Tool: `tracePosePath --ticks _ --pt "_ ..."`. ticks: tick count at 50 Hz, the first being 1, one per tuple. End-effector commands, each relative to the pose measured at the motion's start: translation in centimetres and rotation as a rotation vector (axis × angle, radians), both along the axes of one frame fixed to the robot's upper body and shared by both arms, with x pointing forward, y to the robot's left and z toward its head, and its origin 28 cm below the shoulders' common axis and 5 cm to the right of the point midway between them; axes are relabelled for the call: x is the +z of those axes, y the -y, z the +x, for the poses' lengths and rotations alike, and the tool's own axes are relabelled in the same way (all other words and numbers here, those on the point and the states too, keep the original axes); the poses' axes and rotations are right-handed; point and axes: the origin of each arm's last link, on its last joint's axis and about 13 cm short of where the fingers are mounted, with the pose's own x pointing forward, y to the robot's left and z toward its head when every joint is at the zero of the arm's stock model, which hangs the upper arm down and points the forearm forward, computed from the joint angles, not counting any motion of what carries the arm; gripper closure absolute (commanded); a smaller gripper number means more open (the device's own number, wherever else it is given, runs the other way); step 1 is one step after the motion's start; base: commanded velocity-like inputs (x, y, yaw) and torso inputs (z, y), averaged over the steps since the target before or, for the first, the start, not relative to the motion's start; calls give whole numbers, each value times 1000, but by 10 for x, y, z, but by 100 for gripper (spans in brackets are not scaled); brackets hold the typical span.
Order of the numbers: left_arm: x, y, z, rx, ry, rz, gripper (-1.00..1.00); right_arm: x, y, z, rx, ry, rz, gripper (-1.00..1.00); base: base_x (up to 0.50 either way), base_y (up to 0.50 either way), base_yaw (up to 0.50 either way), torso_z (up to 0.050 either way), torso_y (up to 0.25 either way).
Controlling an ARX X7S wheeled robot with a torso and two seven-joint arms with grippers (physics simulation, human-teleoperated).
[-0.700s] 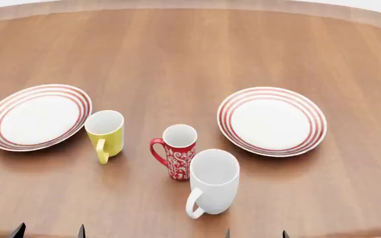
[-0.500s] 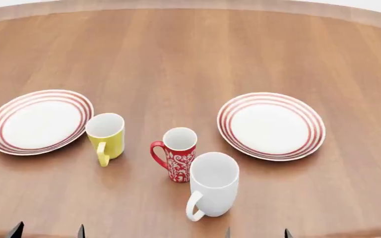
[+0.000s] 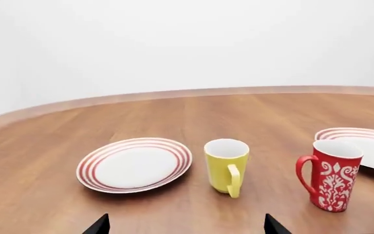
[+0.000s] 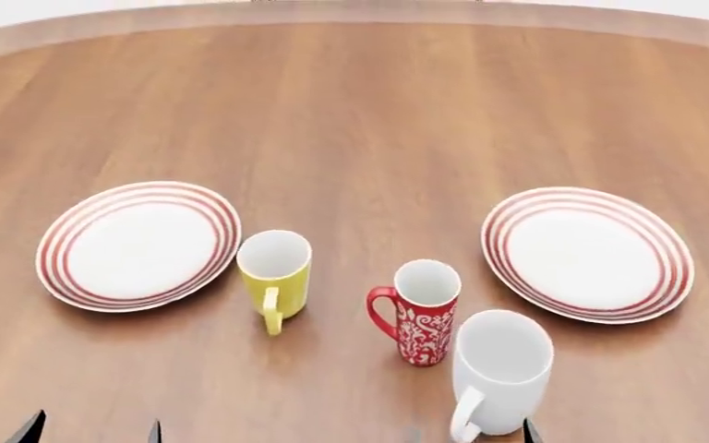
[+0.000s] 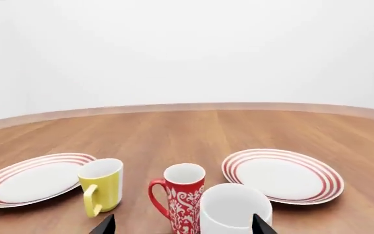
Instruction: Put the red mug on the left plate.
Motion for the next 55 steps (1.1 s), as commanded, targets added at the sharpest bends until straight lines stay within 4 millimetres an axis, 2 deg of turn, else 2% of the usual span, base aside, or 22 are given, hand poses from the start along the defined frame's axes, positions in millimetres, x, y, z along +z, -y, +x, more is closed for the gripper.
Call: tracePosePath --ticks 1,32,55 --pt "0 0 -1 1 1 13 -100 3 1 -1 6 7 11 -100 191 398 0 0 0" --pt "0 0 -3 7 6 18 -100 -1 1 1 -6 1 13 -100 210 395 0 0 0" --pt "-3 0 0 -2 -9 19 -100 -2 -1 1 11 -7 20 -100 415 221 0 0 0"
